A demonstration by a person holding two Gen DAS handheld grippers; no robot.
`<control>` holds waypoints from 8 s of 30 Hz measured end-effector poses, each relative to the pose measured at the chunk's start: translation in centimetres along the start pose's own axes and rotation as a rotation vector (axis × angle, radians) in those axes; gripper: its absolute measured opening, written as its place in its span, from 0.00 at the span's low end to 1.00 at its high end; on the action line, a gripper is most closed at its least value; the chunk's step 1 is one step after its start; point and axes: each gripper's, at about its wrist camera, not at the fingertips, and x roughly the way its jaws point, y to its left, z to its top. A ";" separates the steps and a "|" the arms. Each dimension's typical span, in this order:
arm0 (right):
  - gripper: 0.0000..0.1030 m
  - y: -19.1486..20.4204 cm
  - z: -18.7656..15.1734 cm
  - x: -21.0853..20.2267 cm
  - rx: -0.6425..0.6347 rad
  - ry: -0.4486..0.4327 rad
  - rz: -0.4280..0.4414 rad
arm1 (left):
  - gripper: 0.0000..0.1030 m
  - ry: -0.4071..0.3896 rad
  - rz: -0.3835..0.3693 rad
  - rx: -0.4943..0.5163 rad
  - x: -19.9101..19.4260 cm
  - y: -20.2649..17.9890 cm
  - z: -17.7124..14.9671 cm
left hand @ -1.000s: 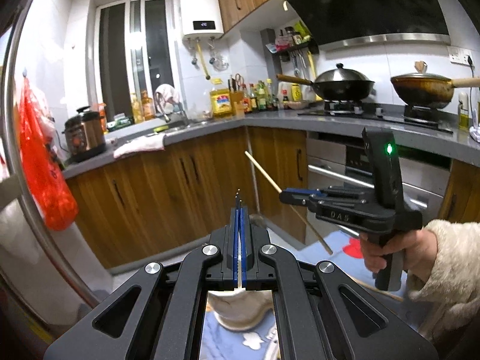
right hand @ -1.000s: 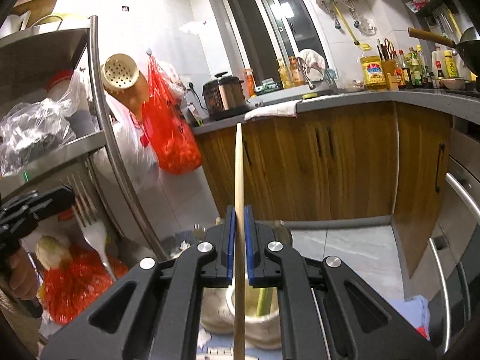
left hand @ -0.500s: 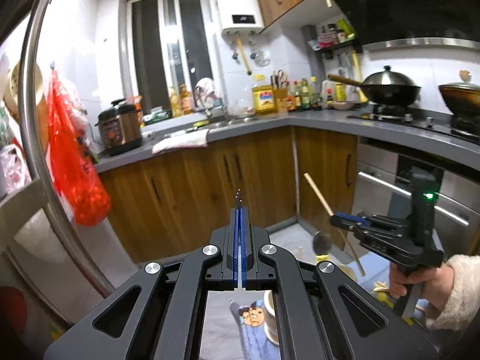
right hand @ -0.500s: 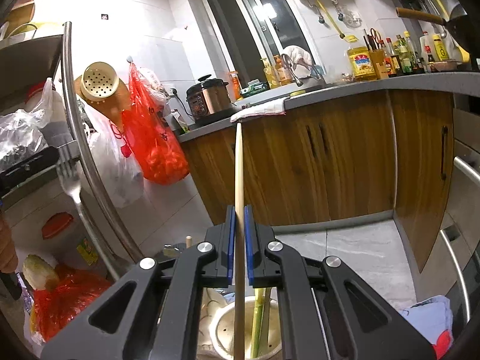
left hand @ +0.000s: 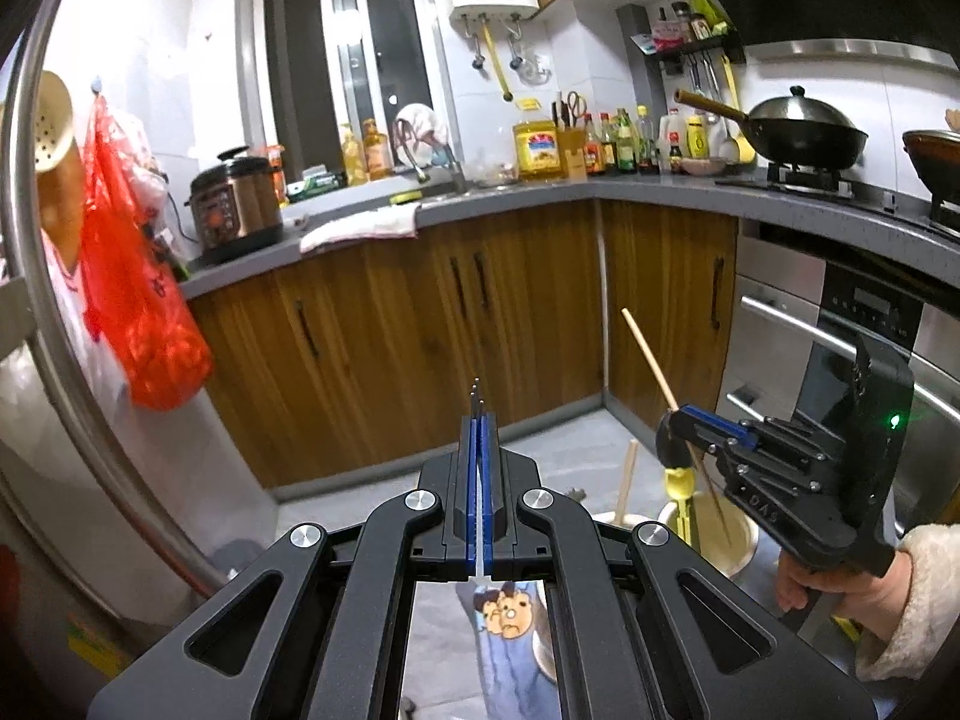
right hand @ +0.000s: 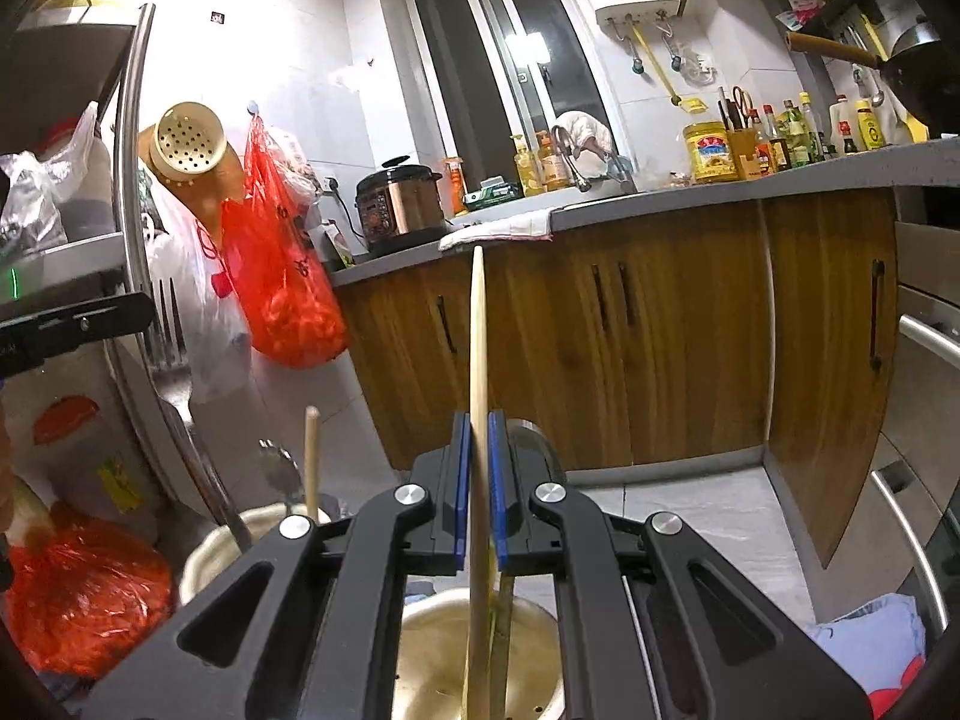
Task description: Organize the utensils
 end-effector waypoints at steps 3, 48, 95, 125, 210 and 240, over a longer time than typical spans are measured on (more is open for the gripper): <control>0.06 0.1 -0.8 0.0 -0.011 0.009 0.001 | 0.02 0.006 -0.004 0.007 0.3 -0.5 -0.6; 0.06 -1.5 -3.4 -2.1 0.007 0.217 0.019 | 0.03 0.100 -0.083 -0.042 3.5 -2.7 -5.1; 0.95 -9.5 -4.8 -19.3 -0.122 0.346 -0.294 | 0.94 0.094 -0.169 -0.175 -0.6 -13.3 -9.5; 0.22 -7.3 -10.1 -10.1 -0.127 0.621 -0.240 | 0.94 0.284 -0.225 -0.097 3.8 -17.2 -15.6; 0.02 -13.8 -4.4 -24.9 0.227 0.301 -0.096 | 0.19 0.634 -0.425 -0.062 9.0 -30.0 -14.8; 0.02 -10.4 -3.2 -26.2 0.173 0.287 -0.081 | 0.00 0.616 -0.504 -0.106 7.8 -29.1 -14.2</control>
